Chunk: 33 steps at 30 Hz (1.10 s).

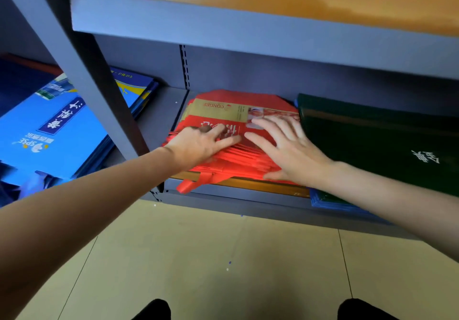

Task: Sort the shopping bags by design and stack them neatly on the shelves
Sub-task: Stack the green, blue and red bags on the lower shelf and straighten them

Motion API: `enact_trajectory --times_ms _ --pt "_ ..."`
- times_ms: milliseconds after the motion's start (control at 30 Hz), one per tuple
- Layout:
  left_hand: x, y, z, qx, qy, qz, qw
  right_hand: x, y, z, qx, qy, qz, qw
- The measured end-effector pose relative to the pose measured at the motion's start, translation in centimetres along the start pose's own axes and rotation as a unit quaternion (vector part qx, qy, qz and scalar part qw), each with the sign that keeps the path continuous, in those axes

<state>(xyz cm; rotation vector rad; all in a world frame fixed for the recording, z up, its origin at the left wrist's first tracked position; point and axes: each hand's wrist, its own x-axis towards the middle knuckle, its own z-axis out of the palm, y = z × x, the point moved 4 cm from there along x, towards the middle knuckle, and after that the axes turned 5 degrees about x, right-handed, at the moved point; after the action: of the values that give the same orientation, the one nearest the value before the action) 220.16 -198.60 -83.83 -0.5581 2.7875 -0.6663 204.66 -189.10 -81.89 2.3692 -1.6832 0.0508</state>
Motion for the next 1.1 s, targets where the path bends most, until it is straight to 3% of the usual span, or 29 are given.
enact_trajectory --times_ms 100,167,433,767,833,900,1000,1100 --pt "0.1 0.0 0.5 -0.022 -0.011 0.008 1.000 -0.5 0.4 1.8 -0.015 -0.131 0.043 0.990" --pt "0.6 -0.5 0.6 -0.054 -0.021 -0.004 0.998 -0.2 0.9 1.9 -0.003 -0.161 0.058 0.985" --pt "1.5 -3.2 -0.4 -0.184 -0.028 -0.067 0.980 2.3 4.6 -1.9 0.002 -0.089 0.101 0.991" --pt "1.6 -5.1 -2.3 -0.193 0.032 -0.144 0.970 2.8 5.0 -3.9 0.005 -0.050 0.115 0.992" --pt "1.6 -5.6 -2.8 -0.187 0.035 -0.143 0.971 2.3 4.2 -4.2 0.017 -0.028 0.094 0.995" --pt "1.5 -6.1 -3.3 -0.183 0.047 -0.152 0.970 1.7 2.9 -4.8 0.013 0.046 0.043 0.998" --pt "1.5 -7.5 -4.9 -0.184 0.117 -0.189 0.957 0.7 0.2 -4.6 -0.018 0.144 -0.074 0.987" --pt "1.7 -8.8 -6.6 -0.174 0.182 -0.243 0.937 0.3 -1.8 -2.4 -0.103 0.112 -0.132 0.980"
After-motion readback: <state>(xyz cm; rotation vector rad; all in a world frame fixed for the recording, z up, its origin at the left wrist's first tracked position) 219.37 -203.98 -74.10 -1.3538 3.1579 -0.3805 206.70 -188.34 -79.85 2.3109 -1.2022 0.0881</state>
